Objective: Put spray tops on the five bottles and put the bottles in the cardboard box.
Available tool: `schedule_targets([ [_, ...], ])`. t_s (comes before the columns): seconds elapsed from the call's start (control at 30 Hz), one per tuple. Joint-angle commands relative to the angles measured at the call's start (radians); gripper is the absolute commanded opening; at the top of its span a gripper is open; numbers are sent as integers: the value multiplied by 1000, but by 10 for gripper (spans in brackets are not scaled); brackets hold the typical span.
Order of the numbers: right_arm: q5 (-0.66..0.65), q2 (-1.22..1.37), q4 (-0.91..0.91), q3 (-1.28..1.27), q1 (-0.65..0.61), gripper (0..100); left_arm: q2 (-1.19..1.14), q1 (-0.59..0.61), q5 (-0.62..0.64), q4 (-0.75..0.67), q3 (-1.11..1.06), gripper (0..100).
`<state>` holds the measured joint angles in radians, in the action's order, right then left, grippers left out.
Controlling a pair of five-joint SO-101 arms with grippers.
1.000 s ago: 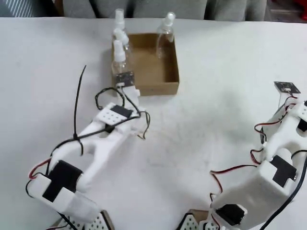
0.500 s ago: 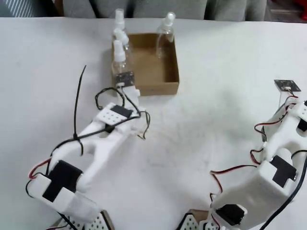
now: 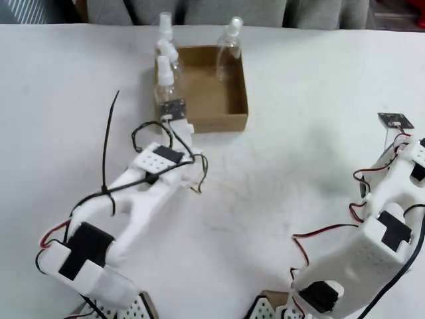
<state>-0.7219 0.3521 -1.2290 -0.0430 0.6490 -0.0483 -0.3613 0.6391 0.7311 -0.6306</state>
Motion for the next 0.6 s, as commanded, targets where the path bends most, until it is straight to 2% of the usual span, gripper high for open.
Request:
schedule_targets([
  [0.0,-6,-33,-36,68,-10,260,5,-10,-2,-21,51,24],
  [0.57,-5,-47,-73,86,-24,220,5,-8,-2,-20,51,24],
])
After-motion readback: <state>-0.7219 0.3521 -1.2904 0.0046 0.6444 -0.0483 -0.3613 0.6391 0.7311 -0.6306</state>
